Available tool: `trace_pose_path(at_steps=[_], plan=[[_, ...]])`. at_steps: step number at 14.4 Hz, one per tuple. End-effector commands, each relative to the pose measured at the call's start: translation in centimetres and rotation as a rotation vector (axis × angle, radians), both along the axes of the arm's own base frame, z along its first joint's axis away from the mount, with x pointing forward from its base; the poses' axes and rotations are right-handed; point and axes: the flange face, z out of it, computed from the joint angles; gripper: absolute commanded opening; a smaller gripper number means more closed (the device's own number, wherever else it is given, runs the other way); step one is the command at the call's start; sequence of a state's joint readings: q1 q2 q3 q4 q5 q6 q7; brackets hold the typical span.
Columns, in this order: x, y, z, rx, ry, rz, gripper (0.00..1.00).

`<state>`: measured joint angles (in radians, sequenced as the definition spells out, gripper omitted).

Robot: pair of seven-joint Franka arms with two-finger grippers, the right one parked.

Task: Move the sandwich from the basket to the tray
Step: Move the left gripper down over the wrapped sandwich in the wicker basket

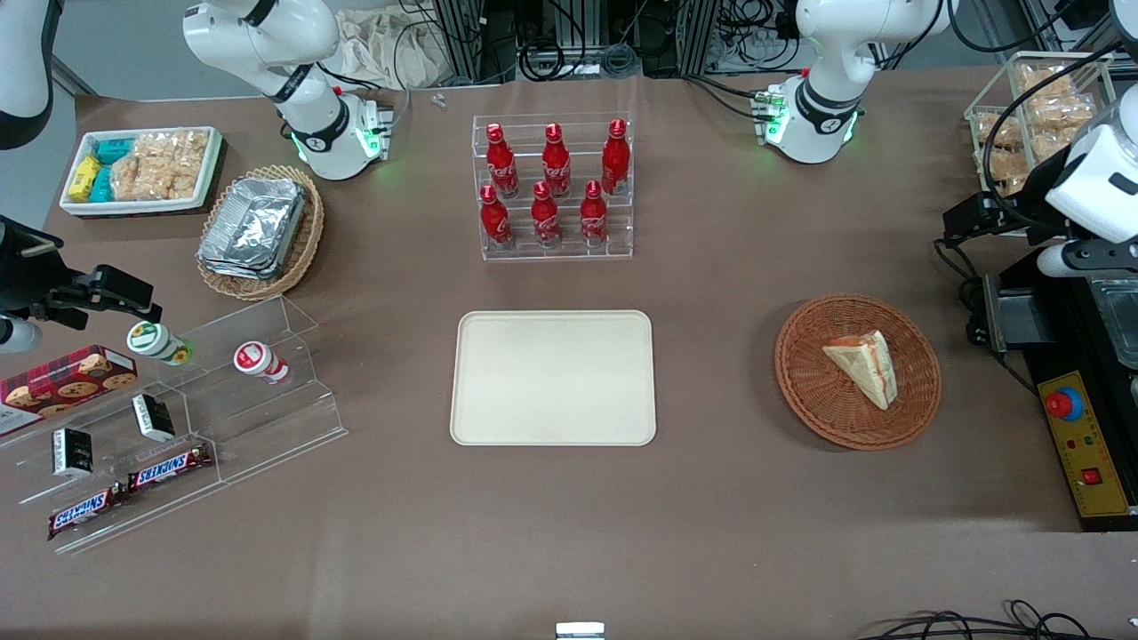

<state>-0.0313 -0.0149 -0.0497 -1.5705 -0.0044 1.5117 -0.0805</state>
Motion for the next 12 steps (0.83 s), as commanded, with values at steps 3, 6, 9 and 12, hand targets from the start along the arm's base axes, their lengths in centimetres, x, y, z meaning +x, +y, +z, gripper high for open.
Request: trace_pose_path(at_steps=[3,6,9,12], plan=[[0.0,-0.7,0.6,0.043,-0.003,-0.015,1.00],[0.3,1.2,0.0,0.001,0.004,0.045,1.00],[1.2,4.9,-4.1,-0.016,0.024,0.180,1.00],[1.8,6.2,-11.6,-0.009,-0.013,0.353,1.00]])
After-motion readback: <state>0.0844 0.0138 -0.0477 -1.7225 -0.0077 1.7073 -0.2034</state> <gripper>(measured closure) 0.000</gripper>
